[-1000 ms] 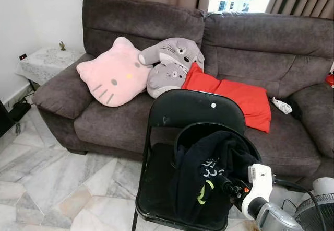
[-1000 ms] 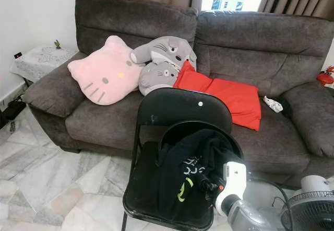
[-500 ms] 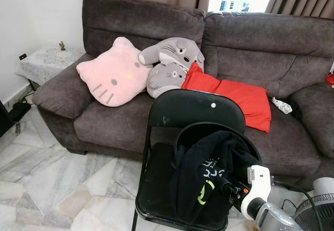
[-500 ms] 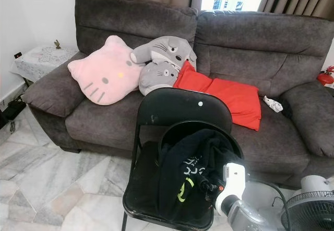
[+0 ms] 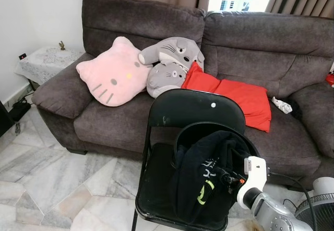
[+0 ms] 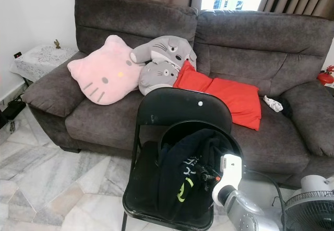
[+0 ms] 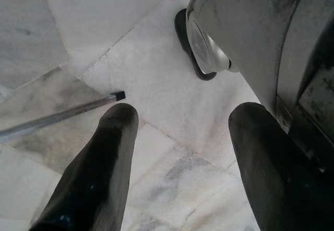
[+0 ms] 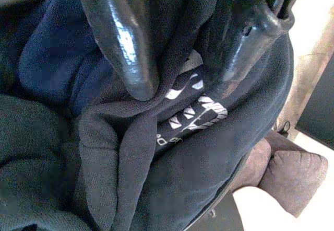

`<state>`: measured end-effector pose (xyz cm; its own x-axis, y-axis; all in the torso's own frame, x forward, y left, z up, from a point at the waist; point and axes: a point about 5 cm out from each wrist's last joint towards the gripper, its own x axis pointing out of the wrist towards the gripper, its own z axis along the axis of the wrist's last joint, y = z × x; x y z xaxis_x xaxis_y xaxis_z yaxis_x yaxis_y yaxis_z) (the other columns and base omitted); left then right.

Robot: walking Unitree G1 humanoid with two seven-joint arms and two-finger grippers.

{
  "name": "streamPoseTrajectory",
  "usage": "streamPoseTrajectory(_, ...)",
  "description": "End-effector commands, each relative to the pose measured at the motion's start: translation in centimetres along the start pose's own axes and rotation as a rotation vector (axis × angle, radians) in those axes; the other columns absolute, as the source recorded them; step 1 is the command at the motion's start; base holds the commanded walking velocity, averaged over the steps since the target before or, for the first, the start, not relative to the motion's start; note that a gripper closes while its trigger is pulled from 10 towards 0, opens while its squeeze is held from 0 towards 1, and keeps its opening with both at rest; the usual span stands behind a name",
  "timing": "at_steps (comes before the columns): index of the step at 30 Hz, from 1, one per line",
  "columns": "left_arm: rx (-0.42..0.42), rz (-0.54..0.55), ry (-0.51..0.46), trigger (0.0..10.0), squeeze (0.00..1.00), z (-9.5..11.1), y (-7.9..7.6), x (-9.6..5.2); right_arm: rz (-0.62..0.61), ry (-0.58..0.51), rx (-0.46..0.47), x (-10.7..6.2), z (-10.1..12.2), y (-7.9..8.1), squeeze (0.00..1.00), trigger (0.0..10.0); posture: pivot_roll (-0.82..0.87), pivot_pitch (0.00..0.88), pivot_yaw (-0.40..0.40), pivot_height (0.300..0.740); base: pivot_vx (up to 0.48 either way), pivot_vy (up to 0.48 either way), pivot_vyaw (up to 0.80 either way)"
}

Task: Hang hanger

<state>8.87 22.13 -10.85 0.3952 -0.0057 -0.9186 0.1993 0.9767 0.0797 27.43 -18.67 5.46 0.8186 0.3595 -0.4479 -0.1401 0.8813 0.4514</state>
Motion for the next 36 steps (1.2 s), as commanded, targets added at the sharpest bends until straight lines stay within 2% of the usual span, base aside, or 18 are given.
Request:
streamPoseTrajectory(1, -0.001, -0.004, -0.003, 10.0, 0.00, 0.1, -0.1, 0.0, -0.002, 0.006, -0.007, 0.1, 0.1, -0.3, 0.00, 0.0, -0.05, 0.026, -0.040, 0.740, 0.000, 0.000, 0.00)
streamPoseTrajectory(6, 0.001, -0.007, -0.002, 10.0, 0.00, 0.2, -0.1, 0.1, -0.007, 0.020, -0.007, 0.3, -0.6, -0.9, 0.00, 0.0, -0.05, 0.027, -0.040, 0.740, 0.000, 0.000, 0.00)
streamPoseTrajectory(15, 0.002, -0.010, -0.002, 10.0, 0.00, 0.2, -0.1, 0.1, -0.011, 0.012, -0.022, 0.3, -0.5, -1.2, 0.00, 0.0, -0.05, 0.027, -0.040, 0.740, 0.000, 0.000, 0.00)
streamPoseTrajectory(19, 0.003, -0.009, -0.003, 10.0, 0.00, 0.2, -0.1, 0.1, -0.007, -0.078, -0.060, 0.0, 1.5, -1.0, 0.00, 0.0, -0.06, 0.027, -0.039, 0.740, 0.000, 0.000, 0.00)
streamPoseTrajectory(24, 0.004, -0.008, -0.003, 10.0, 0.00, 0.2, -0.1, 0.1, 0.082, -0.236, -0.094, -0.8, 5.5, 1.8, 0.00, 0.0, -0.06, 0.028, -0.038, 0.740, 0.000, 0.000, 0.00)
streamPoseTrajectory(25, 0.004, -0.008, -0.003, 10.0, 0.00, 0.2, -0.1, 0.1, 0.114, -0.284, -0.101, -1.0, 6.6, 2.7, 0.00, 0.0, -0.06, 0.028, -0.038, 0.740, 0.000, 0.000, 0.00)
streamPoseTrajectory(30, 0.002, -0.010, -0.004, 10.0, 0.00, 0.2, -0.1, 0.1, 0.205, -0.384, -0.117, -1.6, 8.7, 5.2, 0.00, 0.0, -0.07, 0.026, -0.040, 0.740, 0.000, 0.000, 0.00)
streamPoseTrajectory(36, -0.001, -0.011, -0.006, 10.0, 0.00, 0.3, -0.2, 0.1, 0.303, -0.420, -0.170, -2.7, 10.1, 7.7, 0.00, 0.0, -0.07, 0.023, -0.044, 0.740, 0.000, 0.000, 0.00)
